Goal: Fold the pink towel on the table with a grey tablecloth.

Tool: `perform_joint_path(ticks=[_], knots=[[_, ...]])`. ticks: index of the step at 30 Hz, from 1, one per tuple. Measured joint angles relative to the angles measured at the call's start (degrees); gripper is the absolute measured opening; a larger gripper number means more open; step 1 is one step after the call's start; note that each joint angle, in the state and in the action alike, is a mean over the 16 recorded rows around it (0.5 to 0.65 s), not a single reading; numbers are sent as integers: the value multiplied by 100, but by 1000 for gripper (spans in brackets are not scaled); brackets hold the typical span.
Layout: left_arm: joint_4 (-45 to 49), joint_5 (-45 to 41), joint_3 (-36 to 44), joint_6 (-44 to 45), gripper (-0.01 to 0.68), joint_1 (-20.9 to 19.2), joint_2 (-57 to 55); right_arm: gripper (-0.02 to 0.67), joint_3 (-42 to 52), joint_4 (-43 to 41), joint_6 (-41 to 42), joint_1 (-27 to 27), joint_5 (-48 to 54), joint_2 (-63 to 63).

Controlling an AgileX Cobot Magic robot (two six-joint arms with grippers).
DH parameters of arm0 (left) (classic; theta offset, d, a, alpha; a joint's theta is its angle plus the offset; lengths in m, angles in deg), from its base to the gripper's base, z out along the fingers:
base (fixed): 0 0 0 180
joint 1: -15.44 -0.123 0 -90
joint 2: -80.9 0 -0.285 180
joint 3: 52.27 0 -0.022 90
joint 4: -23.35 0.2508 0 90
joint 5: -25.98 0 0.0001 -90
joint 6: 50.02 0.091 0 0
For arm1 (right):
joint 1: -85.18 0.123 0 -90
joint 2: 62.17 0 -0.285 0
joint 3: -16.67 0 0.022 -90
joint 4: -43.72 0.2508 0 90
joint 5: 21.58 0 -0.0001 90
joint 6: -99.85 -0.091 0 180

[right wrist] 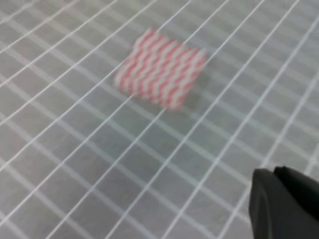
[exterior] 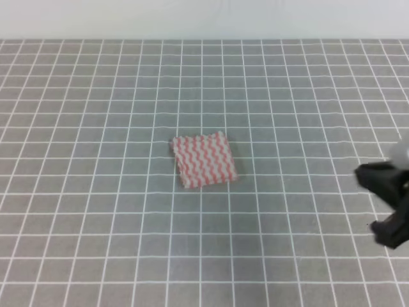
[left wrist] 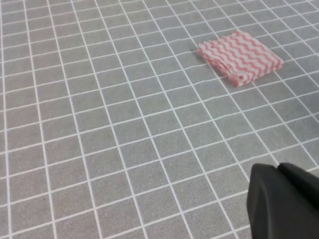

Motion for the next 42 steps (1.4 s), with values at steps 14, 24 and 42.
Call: perform_joint_path(ticks=[14,24,42], knots=[[20,-41,-6,2,-3,0,37,-16,674,-888,-572,-1277,531,-1908],[58,-42,-5,1,-3,0,21,-17,2589,-1044,-1047,-2382,-683,-3894],[94,-38,-3,1,-2,0,8,-17,4317,-1235,-2206,-2819,-1286,-4968]])
